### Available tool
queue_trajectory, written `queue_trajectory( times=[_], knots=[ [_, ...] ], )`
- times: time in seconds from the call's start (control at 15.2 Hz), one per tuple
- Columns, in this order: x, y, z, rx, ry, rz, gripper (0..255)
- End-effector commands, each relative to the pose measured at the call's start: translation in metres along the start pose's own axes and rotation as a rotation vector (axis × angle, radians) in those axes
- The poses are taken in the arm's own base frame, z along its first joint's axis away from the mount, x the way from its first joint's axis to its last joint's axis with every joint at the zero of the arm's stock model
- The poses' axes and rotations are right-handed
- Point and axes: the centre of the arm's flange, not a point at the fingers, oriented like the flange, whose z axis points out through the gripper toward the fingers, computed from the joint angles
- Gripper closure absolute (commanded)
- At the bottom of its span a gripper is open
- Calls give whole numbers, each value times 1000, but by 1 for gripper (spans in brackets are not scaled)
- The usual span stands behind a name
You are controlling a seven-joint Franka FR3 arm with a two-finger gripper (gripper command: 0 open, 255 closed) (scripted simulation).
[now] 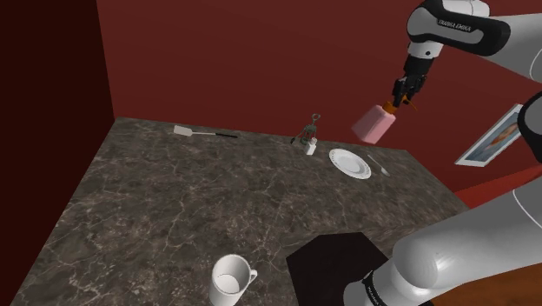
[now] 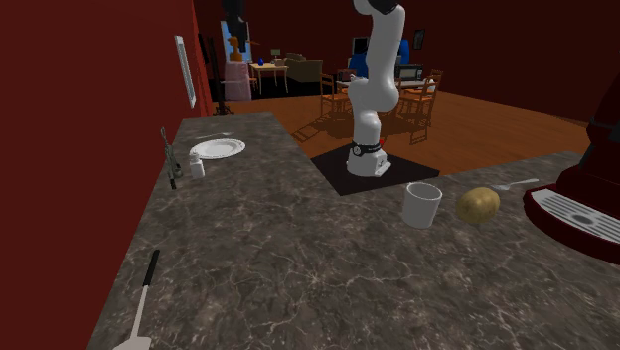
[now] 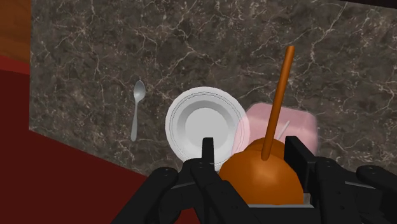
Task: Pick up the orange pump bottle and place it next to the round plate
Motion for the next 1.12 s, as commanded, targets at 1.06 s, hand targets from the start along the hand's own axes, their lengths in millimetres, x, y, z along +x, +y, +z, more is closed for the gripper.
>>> queue_trajectory(
  times=[1.06],
  knots=[
    [11,-23,92,0,1,0,255]
  ],
)
